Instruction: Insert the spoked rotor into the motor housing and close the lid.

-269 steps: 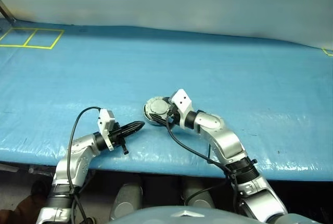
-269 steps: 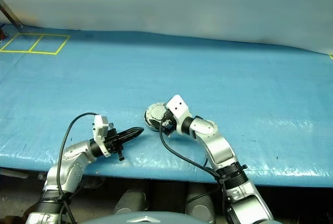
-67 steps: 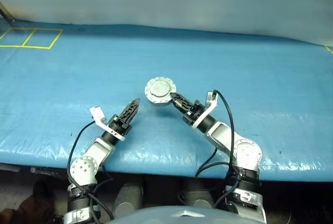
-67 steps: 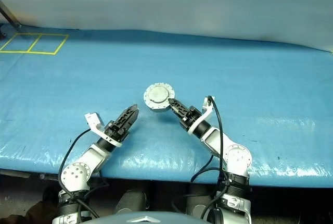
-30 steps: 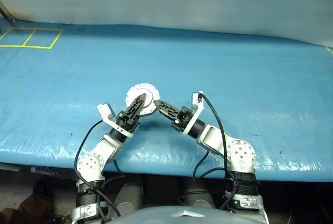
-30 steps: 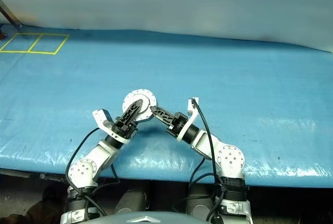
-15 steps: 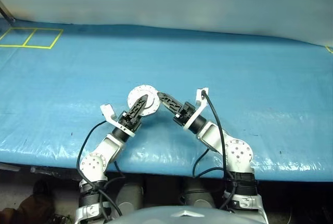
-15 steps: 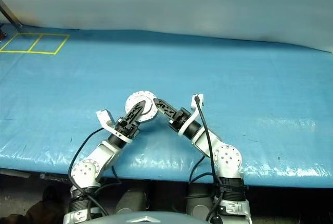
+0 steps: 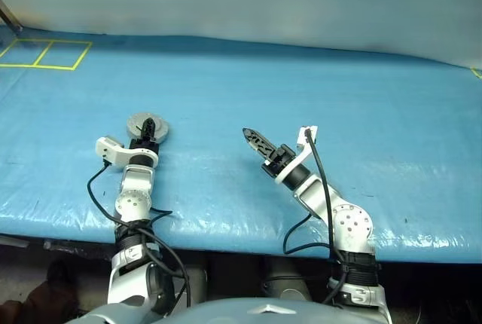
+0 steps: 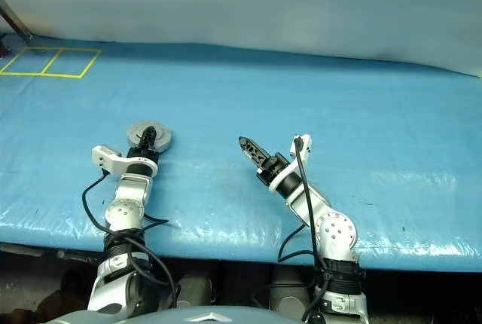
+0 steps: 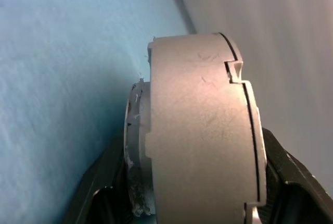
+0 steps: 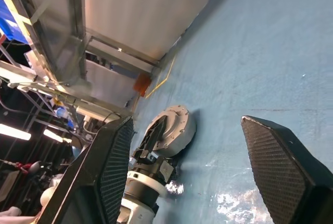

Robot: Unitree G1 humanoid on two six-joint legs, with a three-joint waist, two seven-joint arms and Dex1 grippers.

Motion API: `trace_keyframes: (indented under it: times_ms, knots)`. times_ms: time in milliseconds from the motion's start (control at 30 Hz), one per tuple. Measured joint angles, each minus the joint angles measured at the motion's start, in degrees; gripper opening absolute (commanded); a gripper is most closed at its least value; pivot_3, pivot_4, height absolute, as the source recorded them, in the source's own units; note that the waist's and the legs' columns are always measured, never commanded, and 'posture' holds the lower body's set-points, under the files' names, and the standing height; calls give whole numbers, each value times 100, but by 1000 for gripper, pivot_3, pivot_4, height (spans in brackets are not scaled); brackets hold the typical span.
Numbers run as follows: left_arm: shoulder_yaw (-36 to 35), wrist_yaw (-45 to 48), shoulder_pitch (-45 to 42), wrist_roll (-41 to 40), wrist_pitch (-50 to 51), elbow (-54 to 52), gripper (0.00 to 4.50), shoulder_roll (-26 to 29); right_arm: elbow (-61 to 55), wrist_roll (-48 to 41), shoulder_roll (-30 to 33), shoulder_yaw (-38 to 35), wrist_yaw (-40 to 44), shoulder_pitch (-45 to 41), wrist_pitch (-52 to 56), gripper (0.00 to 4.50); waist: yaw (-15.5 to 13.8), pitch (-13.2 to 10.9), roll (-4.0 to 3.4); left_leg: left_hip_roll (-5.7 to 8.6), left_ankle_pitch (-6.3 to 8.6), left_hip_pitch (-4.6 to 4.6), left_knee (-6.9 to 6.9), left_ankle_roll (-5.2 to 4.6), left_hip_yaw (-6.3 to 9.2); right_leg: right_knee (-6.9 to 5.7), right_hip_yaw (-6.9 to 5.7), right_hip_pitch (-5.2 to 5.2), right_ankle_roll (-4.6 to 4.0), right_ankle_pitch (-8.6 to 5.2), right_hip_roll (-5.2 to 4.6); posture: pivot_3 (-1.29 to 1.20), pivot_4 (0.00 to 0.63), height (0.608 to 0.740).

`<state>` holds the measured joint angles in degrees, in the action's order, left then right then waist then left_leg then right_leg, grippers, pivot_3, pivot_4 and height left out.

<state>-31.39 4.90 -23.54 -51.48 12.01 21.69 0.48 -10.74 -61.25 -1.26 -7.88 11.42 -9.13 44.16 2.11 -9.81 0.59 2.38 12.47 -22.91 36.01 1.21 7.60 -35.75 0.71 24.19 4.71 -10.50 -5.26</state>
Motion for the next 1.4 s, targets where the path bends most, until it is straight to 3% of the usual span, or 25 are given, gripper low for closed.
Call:
trace_keyframes:
  times_ms: [33,67,200,433,633,733,833,1000,1200,1333,1400]
  knots:
    - [2,-49,-25,83,-30,34,2607,20,-5,17,-1,-2,0,2,-13,3482,6,0,0,-1,0,11,-1,0,0,0,0,-9,-1,0,1,0,150,740]
    - [13,-137,-61,180,-66,69,3206,25,-10,26,-3,0,0,9,-26,3523,8,0,0,-1,0,35,-2,0,1,1,-1,-30,-3,-2,1,0,150,740]
    - [87,-263,-81,456,-190,46,4437,64,-48,35,-35,24,-6,37,-32,3523,37,7,-7,-3,1,61,-2,0,-3,0,1,-54,-26,-16,1,0,150,740]
    - [46,-863,561,936,-534,-687,4473,179,46,30,24,-38,-149,11,59,3523,167,12,-9,-10,2,89,-21,0,-16,-2,10,-65,-31,-20,1,0,150,740]
    - [-149,-1024,1104,1190,-684,-1105,4473,355,164,155,48,57,-213,-123,144,3523,91,10,-6,-8,2,81,-19,1,-13,0,9,-61,-33,-21,1,0,150,740]
    - [-126,-976,1194,1549,-1026,-1111,4473,449,151,650,152,306,-50,-118,-110,3523,49,8,1,-6,2,60,-10,1,-9,2,5,-48,-32,-20,1,0,150,740]
    - [139,-749,1188,1965,-1391,-1330,4473,492,135,1628,308,659,302,-25,-1030,3523,-37,10,12,0,1,35,-2,2,1,9,1,-36,-22,-14,0,0,150,740]
    - [1452,692,1073,1732,-781,-2453,4473,712,182,3291,882,1033,635,47,-2503,3523,-109,9,12,5,1,27,-4,3,-2,40,5,-44,-5,-3,-2,0,150,740]
    - [3443,2739,1350,2575,-240,-2843,4473,2043,226,3974,1734,1151,1163,172,-2672,3523,62,8,0,-5,2,37,-37,-1,-10,49,9,-36,-21,-11,5,0,150,740]
    - [4194,3546,1380,3139,-193,-2755,4473,2548,239,4284,1991,1248,1448,194,-2791,3523,49,6,-1,-8,3,35,-38,-1,-6,50,6,-35,-25,-14,8,0,150,740]
    - [4297,3788,1327,3363,-463,-2478,4500,2566,235,4296,2099,1250,1617,248,-2797,3880,11,5,0,-8,3,33,-35,-2,-5,54,6,-38,-23,-13,7,0,150,740]
